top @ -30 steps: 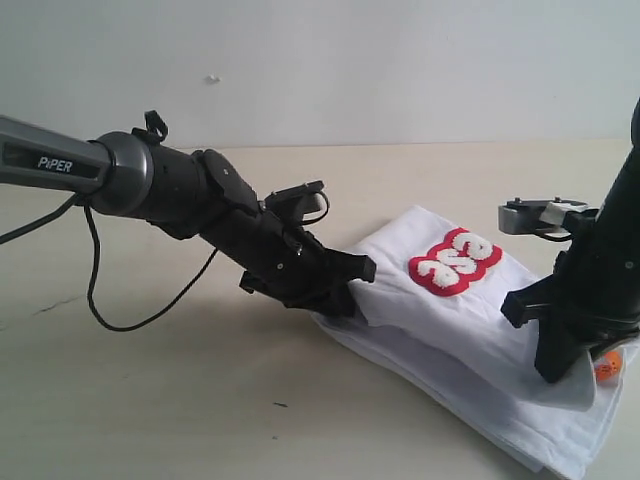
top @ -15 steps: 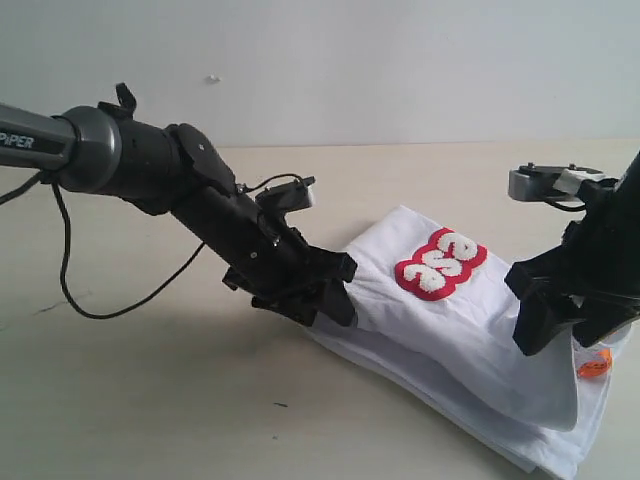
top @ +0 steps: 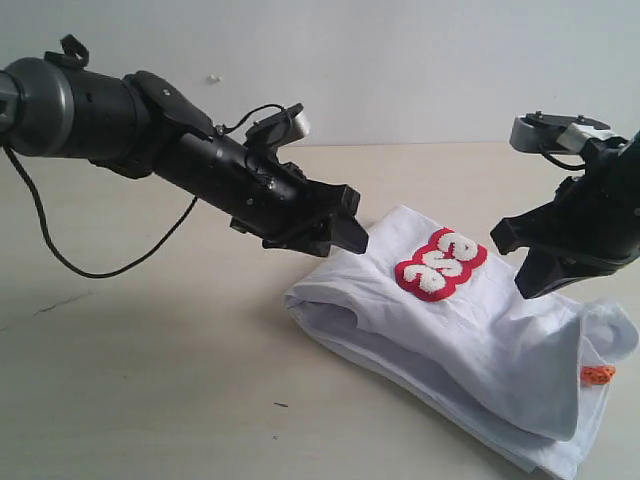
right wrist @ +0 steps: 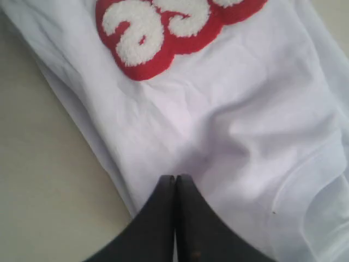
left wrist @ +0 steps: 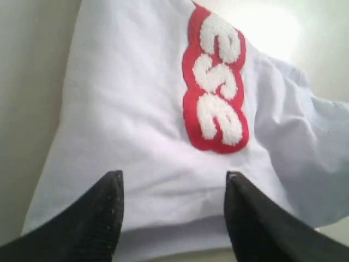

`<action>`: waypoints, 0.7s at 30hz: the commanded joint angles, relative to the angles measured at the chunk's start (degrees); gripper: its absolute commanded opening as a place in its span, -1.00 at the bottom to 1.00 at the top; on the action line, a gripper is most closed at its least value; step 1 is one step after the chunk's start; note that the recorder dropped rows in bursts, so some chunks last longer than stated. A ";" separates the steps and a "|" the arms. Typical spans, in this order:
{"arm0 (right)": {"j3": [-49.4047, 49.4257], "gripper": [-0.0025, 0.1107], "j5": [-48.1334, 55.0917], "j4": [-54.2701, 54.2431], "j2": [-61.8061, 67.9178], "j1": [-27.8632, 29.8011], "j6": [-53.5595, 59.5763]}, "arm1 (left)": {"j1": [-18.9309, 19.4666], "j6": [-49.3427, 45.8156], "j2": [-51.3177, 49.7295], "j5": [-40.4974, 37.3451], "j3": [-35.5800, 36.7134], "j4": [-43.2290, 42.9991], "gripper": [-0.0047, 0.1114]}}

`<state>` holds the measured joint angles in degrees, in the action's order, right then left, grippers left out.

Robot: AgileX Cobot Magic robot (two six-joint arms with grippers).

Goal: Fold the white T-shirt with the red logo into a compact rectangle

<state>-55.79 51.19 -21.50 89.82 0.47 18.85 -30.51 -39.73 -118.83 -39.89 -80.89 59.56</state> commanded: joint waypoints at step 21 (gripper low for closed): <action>-7.42 -0.96 4.52 17.39 16.55 0.26 -7.92 | 3.24 1.35 -11.53 -1.48 -3.45 -0.90 -0.01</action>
<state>-62.21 55.13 -4.53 104.72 0.56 11.26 -27.88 -38.95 -130.07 -39.57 -84.40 61.09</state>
